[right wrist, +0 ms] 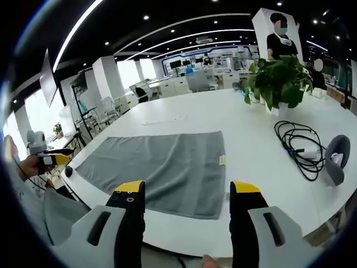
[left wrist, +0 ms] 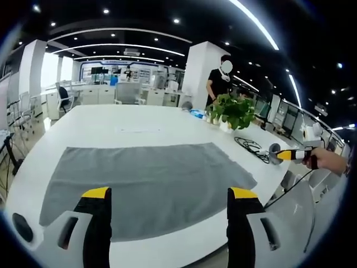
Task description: Fold the towel on the table until its edges align and the towel forms a compact rectangular stack.
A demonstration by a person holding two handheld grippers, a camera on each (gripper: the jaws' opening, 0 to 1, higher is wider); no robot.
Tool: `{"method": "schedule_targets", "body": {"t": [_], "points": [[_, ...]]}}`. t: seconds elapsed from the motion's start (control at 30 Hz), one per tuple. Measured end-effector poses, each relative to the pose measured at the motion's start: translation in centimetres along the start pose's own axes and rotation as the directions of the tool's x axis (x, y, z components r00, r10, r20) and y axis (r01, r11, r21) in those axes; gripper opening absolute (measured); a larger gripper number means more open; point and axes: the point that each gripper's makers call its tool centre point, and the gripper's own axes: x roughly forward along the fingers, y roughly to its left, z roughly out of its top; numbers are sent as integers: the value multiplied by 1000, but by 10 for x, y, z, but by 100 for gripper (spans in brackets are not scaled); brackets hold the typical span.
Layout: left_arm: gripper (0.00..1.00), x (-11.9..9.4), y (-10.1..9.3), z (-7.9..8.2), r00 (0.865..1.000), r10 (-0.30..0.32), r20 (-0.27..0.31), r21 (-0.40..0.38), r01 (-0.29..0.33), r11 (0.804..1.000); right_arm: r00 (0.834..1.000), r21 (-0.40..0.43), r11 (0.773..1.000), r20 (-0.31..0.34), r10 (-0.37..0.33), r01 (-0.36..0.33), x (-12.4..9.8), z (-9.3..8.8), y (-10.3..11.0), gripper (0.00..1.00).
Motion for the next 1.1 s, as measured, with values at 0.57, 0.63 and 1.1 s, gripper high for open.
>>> {"method": "schedule_targets", "body": {"t": [0.57, 0.63, 1.1], "points": [[86, 29, -36, 4, 996, -84, -32, 47, 86, 995, 1000, -12, 1000, -4, 11, -11, 12, 13, -14, 59], [86, 33, -39, 4, 995, -93, -46, 72, 96, 993, 1000, -19, 1000, -2, 15, -15, 13, 16, -15, 59], [85, 54, -71, 12, 989, -139, -44, 150, 145, 978, 998, -72, 996, -24, 53, -54, 26, 27, -33, 59]]}}
